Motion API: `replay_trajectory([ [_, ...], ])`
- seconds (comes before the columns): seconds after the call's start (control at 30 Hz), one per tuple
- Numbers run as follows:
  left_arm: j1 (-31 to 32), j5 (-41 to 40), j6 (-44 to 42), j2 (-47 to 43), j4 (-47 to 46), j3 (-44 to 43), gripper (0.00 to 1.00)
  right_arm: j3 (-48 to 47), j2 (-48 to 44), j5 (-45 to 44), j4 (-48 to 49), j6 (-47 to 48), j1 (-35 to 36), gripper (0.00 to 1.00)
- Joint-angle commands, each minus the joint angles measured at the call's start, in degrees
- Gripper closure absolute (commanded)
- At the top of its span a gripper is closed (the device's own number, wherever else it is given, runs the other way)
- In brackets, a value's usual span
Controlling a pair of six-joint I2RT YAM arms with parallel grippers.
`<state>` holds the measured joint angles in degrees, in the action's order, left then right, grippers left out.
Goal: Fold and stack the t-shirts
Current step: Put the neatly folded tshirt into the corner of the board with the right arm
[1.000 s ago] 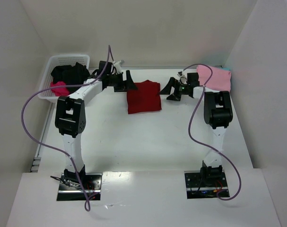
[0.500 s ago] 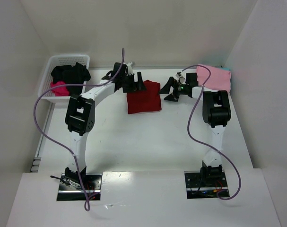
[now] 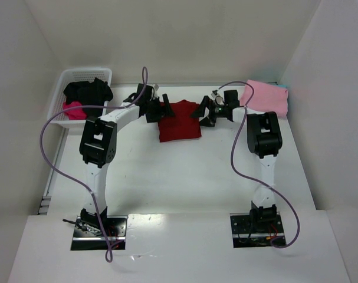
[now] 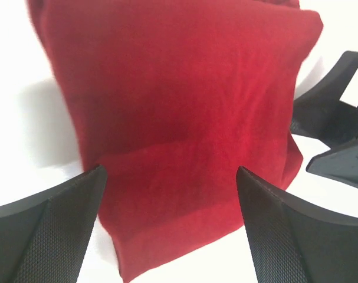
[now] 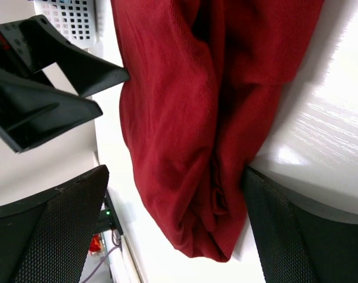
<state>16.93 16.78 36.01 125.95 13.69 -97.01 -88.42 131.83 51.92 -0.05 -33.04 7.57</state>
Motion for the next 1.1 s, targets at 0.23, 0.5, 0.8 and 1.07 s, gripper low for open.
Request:
replay_trajectory([
  [0.23, -0.5, 2.8, 1.9, 4.0, 0.0, -0.9, 0.03, 0.4, 7.0, -6.8, -5.3, -0.4, 1.2, 0.0],
  [0.5, -1.0, 1.6, 0.6, 4.0, 0.7, -0.9, 0.03, 1.6, 1.9, -13.5, -12.1, 4.9, -1.5, 0.0],
  [0.8, -1.5, -1.0, 1.2, 4.6, 2.5, -0.3, 0.03, 3.3, 1.3, -14.7, -12.8, 6.1, -2.0, 0.0],
  [1.07, -2.1, -1.0, 1.7, 4.6, 2.5, 0.2, 0.03, 2.6, 1.8, -14.2, -12.9, 6.6, -4.0, 0.0],
])
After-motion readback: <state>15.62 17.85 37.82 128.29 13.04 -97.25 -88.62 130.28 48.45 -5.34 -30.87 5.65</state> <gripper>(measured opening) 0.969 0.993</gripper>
